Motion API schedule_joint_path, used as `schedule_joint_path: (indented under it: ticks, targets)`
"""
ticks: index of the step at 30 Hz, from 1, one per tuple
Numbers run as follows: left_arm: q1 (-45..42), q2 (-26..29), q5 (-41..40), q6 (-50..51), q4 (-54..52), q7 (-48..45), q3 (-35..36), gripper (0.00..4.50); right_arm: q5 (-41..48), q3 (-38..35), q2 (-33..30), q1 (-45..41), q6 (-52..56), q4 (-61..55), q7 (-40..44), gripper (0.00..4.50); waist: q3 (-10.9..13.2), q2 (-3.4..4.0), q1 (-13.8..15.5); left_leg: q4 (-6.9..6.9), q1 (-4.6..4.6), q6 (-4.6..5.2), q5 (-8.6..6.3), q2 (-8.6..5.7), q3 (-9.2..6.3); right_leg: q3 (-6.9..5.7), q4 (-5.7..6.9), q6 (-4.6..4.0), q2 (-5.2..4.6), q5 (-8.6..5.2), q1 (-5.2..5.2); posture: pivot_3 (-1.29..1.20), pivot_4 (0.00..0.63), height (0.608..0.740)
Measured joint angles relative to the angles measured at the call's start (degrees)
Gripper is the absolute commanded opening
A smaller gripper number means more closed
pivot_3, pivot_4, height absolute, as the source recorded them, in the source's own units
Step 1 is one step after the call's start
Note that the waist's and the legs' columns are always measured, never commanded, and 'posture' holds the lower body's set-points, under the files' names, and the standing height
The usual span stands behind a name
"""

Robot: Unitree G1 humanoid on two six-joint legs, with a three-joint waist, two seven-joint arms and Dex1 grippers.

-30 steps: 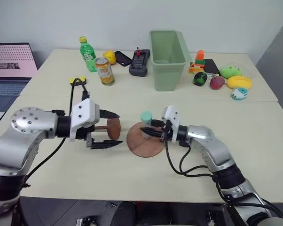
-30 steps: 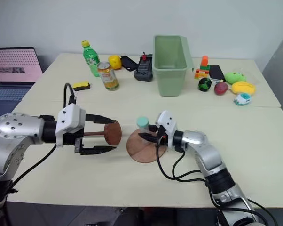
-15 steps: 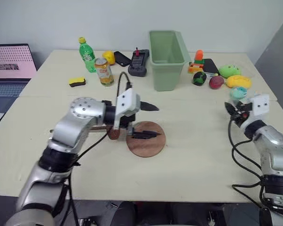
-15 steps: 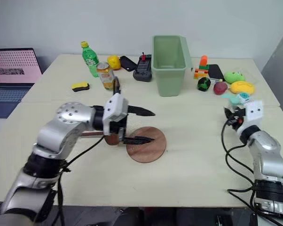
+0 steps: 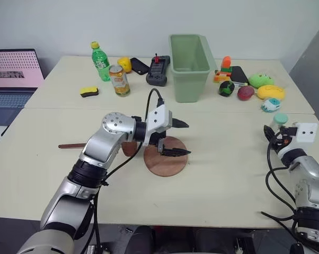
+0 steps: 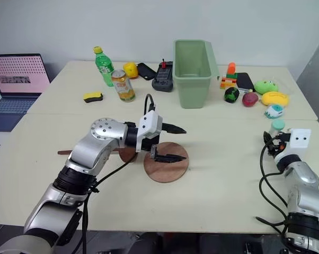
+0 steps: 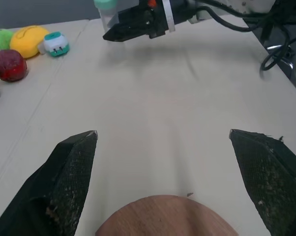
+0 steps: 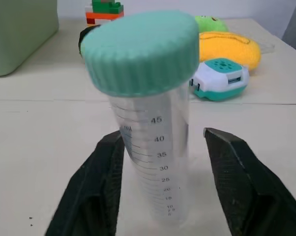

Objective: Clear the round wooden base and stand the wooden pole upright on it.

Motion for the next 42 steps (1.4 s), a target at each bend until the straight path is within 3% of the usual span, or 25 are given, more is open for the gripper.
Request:
schedule_joint_path:
  ticks: [5, 11, 16, 20, 24, 28, 33, 38, 42]
  targets:
    - [0.04, -1.01, -0.07, -1.0, 0.2, -0.34, 0.0, 4.5, 1.65, -1.27, 0.49, 0.86, 1.39, -1.86, -1.73, 4.45, 0.0, 0.0, -0.01, 0.0, 0.0, 0.0, 0.0, 0.01, -0.01, 0.01, 0.0, 0.0, 0.0, 0.0, 0.0, 0.0, 0.15, 0.74]
    - [0.17, -1.13, -0.49, -1.24, 0.23, -1.09, 0.44, 4.5, 4.92, -4.35, 0.09, 1.68, 2.63, -10.29, -3.61, 4.45, 0.08, 0.19, -0.01, 0.0, -0.02, 0.0, 0.0, 0.0, -0.06, 0.03, 0.01, 0.0, 0.0, 0.0, -0.02, 0.0, 0.15, 0.74]
    - [0.12, -0.83, -2.11, -0.54, -0.11, 1.04, 4.93, 4.5, 5.96, -4.31, -6.97, -0.2, 4.94, -22.23, -2.27, 4.45, 0.08, 0.34, -0.01, 0.0, -0.02, 0.01, -0.01, 0.0, -0.09, -0.02, 0.0, 0.01, 0.01, 0.0, -0.01, 0.0, 0.15, 0.74]
    - [0.12, 5.69, -4.78, 3.32, -3.66, 1.33, 10.5, 4.5, 10.78, -1.11, -14.16, 0.86, 10.66, -30.31, 5.3, 4.45, 0.08, 0.34, -0.31, -0.04, 0.01, 0.03, -0.02, 0.09, -0.18, -0.01, -0.03, 0.01, 0.11, 0.0, 0.0, 0.0, 0.15, 0.74]
    - [3.16, 20.78, -4.93, 6.22, -5.2, -2.24, 15.69, 4.5, 18.59, 5.12, -22.2, 2.61, 17.73, -38.7, 16.08, 4.45, 0.13, 0.4, -0.92, -0.1, 0.04, 0.06, -0.03, 0.15, -0.28, -0.06, -0.07, 0.0, 0.15, -0.01, 0.01, 0.0, 0.15, 0.74]
    - [8.38, 31.49, -2.69, 4.19, -3.7, -6.7, 18.1, 4.5, 24.8, 11.52, -24.41, -0.87, 22.6, -42.84, 22.13, 4.45, 0.19, 0.35, -0.37, -0.02, 0.04, 0.06, -0.04, 0.05, -0.31, -0.12, -0.11, 0.0, 0.05, -0.01, 0.1, 0.0, 0.15, 0.74]
    - [13.24, 36.99, 3.54, -3.7, -0.01, -8.97, 16.86, 4.5, 27.96, 19.31, -25.14, -6.12, 26.61, -44.93, 26.02, 4.45, 0.26, 0.29, 0.27, -0.01, -0.02, 0.06, -0.04, 0.04, -0.38, -0.2, -0.15, 0.0, 0.03, -0.01, 0.09, 0.0, 0.15, 0.74]
    - [13.02, 36.66, 9.23, -9.77, 3.2, -9.5, 12.56, 4.5, 27.82, 25.41, -25.45, -9.23, 30.35, -44.99, 27.61, 4.45, 0.3, 0.23, 0.41, 0.01, -0.08, 0.07, -0.04, 0.01, -0.35, -0.21, -0.14, 0.0, 0.0, -0.01, 0.03, 0.0, 0.15, 0.74]
    - [8.18, 33.37, 13.86, -12.45, 6.1, -9.62, 7.11, 4.5, 27.96, 26.7, -25.04, -10.58, 32.39, -45.13, 26.96, 4.45, 0.36, 0.12, 0.32, 0.02, -0.12, 0.07, -0.04, 0.04, -0.33, -0.25, -0.12, 0.0, 0.03, -0.01, 0.01, 0.0, 0.15, 0.74]
